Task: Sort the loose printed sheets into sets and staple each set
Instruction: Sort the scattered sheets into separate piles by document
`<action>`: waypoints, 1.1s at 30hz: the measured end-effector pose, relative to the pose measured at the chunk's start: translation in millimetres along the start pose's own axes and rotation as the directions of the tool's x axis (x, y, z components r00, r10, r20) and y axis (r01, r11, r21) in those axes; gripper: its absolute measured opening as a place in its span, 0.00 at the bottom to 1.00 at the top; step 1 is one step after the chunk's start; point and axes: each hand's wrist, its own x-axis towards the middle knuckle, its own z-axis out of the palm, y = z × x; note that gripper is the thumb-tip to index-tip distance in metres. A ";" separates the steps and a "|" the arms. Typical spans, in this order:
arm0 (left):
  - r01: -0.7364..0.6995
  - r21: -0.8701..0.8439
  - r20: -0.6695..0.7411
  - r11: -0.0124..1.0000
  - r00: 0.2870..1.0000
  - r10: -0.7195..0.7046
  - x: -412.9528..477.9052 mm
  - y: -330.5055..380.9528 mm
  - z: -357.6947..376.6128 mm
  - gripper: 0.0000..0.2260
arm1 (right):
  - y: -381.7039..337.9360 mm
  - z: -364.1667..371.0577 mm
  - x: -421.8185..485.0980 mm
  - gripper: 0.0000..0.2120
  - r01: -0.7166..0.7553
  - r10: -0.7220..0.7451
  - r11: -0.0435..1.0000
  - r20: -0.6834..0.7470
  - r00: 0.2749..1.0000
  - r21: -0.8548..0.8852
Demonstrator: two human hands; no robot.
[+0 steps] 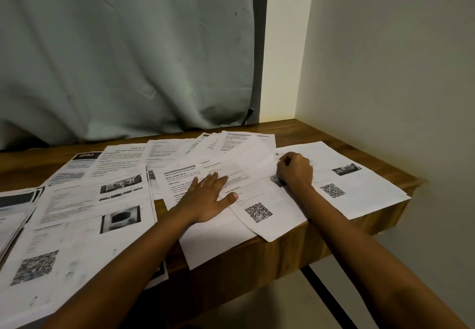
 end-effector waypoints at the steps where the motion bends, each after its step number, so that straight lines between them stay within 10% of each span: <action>1: 0.000 -0.015 -0.002 1.000 1.000 0.000 -1.5 0.1 -1.0 0.33 | -1.9 -1.3 1.5 0.06 -0.010 0.010 0.999 -0.002 1.000 0.035; 14: 0.008 0.024 0.056 1.000 0.998 -0.009 -17.5 -5.5 -5.4 0.32 | -3.8 -84.7 65.7 0.07 -0.073 0.152 0.936 -0.210 0.966 0.345; 20: 0.022 -0.033 0.021 0.999 1.000 -0.022 -27.4 -4.4 -9.1 0.32 | -0.5 -66.0 58.6 0.10 -0.149 0.251 0.810 -0.107 0.962 0.567; 33: 0.191 -0.235 -0.140 0.953 0.964 -0.228 -39.5 -25.8 -11.5 0.39 | -14.2 12.5 36.5 0.06 -0.171 0.101 0.877 0.175 0.979 0.450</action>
